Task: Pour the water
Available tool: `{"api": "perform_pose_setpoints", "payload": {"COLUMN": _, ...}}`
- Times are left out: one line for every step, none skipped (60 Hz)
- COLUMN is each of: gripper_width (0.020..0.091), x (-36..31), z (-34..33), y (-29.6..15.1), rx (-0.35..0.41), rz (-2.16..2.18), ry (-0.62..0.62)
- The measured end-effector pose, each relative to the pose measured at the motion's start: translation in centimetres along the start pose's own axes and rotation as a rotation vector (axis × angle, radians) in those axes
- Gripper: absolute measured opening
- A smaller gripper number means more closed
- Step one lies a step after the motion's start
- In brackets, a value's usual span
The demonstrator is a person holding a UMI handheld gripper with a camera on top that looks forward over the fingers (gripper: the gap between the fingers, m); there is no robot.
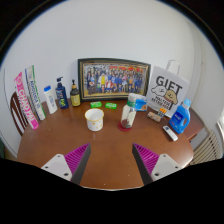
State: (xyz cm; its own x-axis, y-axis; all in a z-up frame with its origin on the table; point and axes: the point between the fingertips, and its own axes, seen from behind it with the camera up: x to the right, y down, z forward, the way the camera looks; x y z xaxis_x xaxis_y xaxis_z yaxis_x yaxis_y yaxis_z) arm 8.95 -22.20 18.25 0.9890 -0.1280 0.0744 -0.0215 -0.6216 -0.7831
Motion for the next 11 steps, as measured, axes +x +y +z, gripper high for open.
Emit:
{"api": "perform_pose_setpoints", "payload": {"gripper_width": 0.0851, "x": -0.08, "z": -0.19, "y": 0.11, "rx": 0.002, "rz": -0.004, "ry": 0.002}}
{"api": "perform_pose_setpoints", "payload": {"gripper_width": 0.0853, "x": -0.17, "z": -0.34, "y": 0.24, "rx": 0.003, "rz": -0.010, "ry": 0.004}}
{"api": "perform_pose_setpoints", "payload": {"gripper_width": 0.0852, "x": -0.25, "z": -0.45, "y": 0.37, "rx": 0.004, "rz": -0.017, "ry": 0.006}}
{"api": "perform_pose_setpoints", "payload": {"gripper_width": 0.0850, "x": -0.30, "z": -0.55, "y": 0.50, "rx": 0.004, "rz": -0.023, "ry": 0.008}}
{"api": "perform_pose_setpoints", "payload": {"gripper_width": 0.0849, "x": -0.36, "z": -0.64, "y": 0.63, "rx": 0.003, "rz": -0.028, "ry": 0.010}}
{"api": "perform_pose_setpoints", "payload": {"gripper_width": 0.0849, "x": -0.35, "z": -0.69, "y": 0.77, "rx": 0.004, "rz": -0.032, "ry": 0.012}}
{"api": "perform_pose_setpoints", "payload": {"gripper_width": 0.0851, "x": -0.33, "z": -0.80, "y": 0.83, "rx": 0.006, "rz": -0.034, "ry": 0.016}}
{"api": "perform_pose_setpoints", "payload": {"gripper_width": 0.0852, "x": -0.30, "z": -0.90, "y": 0.85, "rx": 0.007, "rz": -0.036, "ry": 0.019}}
{"api": "perform_pose_setpoints", "payload": {"gripper_width": 0.0853, "x": -0.26, "z": -0.99, "y": 0.88, "rx": 0.008, "rz": -0.039, "ry": 0.022}}
{"api": "perform_pose_setpoints", "payload": {"gripper_width": 0.0852, "x": -0.22, "z": -1.06, "y": 0.91, "rx": 0.009, "rz": -0.041, "ry": 0.025}}
{"api": "perform_pose_setpoints", "payload": {"gripper_width": 0.0851, "x": -0.18, "z": -1.12, "y": 0.93, "rx": 0.011, "rz": -0.044, "ry": 0.028}}
